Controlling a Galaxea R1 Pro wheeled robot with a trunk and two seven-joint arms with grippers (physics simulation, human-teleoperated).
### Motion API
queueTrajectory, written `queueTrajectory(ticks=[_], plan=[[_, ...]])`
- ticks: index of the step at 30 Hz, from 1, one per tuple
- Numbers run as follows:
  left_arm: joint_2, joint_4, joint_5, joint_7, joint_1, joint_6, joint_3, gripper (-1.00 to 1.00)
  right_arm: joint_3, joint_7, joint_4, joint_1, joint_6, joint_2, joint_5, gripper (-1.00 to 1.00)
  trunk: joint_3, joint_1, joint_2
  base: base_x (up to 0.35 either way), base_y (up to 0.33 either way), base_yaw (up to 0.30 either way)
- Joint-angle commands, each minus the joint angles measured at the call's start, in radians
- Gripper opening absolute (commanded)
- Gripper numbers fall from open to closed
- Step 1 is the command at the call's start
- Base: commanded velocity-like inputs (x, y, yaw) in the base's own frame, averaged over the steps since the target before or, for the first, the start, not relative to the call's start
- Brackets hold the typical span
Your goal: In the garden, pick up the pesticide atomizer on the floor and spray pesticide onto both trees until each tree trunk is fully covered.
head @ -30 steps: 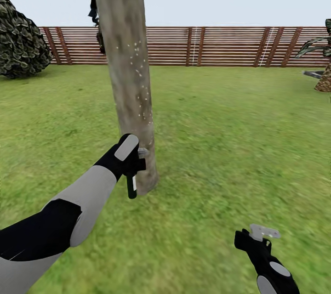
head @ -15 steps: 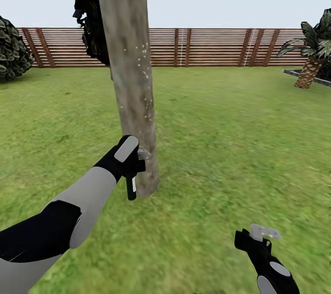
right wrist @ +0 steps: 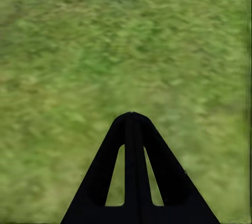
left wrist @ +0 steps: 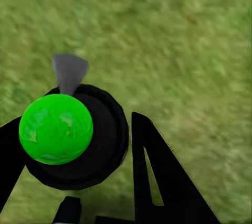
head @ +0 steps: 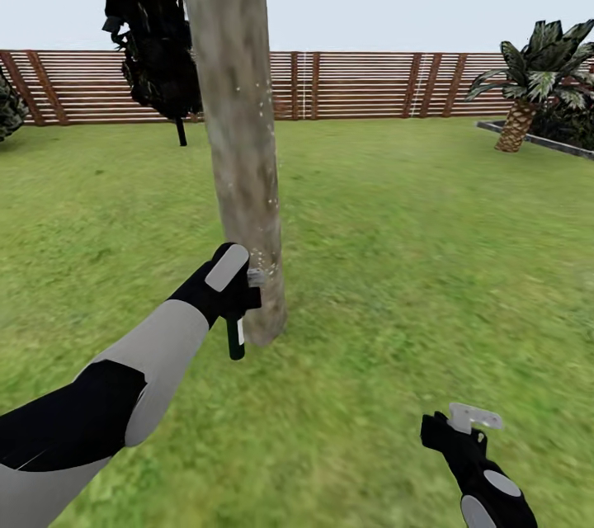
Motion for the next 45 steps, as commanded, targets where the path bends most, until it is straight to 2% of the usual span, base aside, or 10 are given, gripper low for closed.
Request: queueTrajectory(ticks=[1, 16, 21, 25, 31, 34, 36, 39, 41, 45], plan=[[0.001, -0.002, 0.009, 0.011, 0.0, 0.004, -0.005, -1.0, 0.003, -0.009, -0.002, -0.001, 0.003, -0.001, -0.006, -1.0, -0.001, -0.001, 0.0, -0.215, 0.282, -0.281], [0.001, -0.011, 0.009, 0.012, 0.0, 0.004, -0.005, -1.0, 0.004, -0.01, -0.002, -0.001, 0.003, 0.0, -0.006, -1.0, -0.001, -0.001, 0.0, -0.082, 0.318, -0.12], [0.003, -0.053, 0.009, 0.017, 0.0, 0.004, -0.005, -1.0, 0.005, -0.01, -0.002, -0.001, 0.003, 0.0, -0.006, -1.0, -0.001, -0.001, 0.0, -0.02, 0.106, -0.001], [-0.001, -0.138, 0.014, 0.047, -0.001, 0.004, -0.007, -1.0, 0.006, -0.01, -0.002, -0.001, 0.004, 0.003, -0.006, -1.0, -0.001, -0.001, 0.0, -0.002, 0.011, 0.0], [-0.006, -0.157, 0.033, 0.059, -0.011, 0.004, -0.008, -1.0, 0.007, -0.01, -0.003, -0.001, 0.005, 0.004, -0.006, -1.0, -0.001, -0.001, 0.0, 0.0, 0.001, 0.0], [-0.007, -0.155, 0.091, 0.122, -0.029, 0.004, -0.007, -1.0, 0.007, -0.01, -0.003, -0.001, 0.006, 0.005, -0.006, -1.0, -0.001, -0.001, 0.0, 0.0, 0.0, 0.0], [-0.006, -0.149, 0.193, 0.21, -0.074, 0.004, -0.008, -1.0, 0.007, -0.01, -0.003, -0.001, 0.006, 0.005, -0.006, -1.0, -0.001, -0.001, 0.0, 0.0, 0.0, 0.0], [-0.005, -0.145, 0.276, 0.283, -0.123, 0.004, -0.008, -1.0, 0.007, -0.01, -0.002, -0.001, 0.007, 0.006, -0.006, -1.0, -0.001, -0.001, 0.0, 0.0, 0.0, 0.0], [-0.003, -0.122, 0.311, 0.311, -0.165, 0.004, -0.008, -1.0, 0.007, -0.01, -0.002, -0.001, 0.007, 0.006, -0.006, -1.0, -0.001, -0.001, 0.0, 0.0, 0.0, 0.0], [-0.005, -0.083, 0.324, 0.322, -0.229, 0.004, -0.008, -1.0, 0.008, -0.01, -0.002, -0.001, 0.008, 0.007, -0.006, -1.0, -0.001, -0.001, 0.0, 0.0, 0.0, 0.0]])
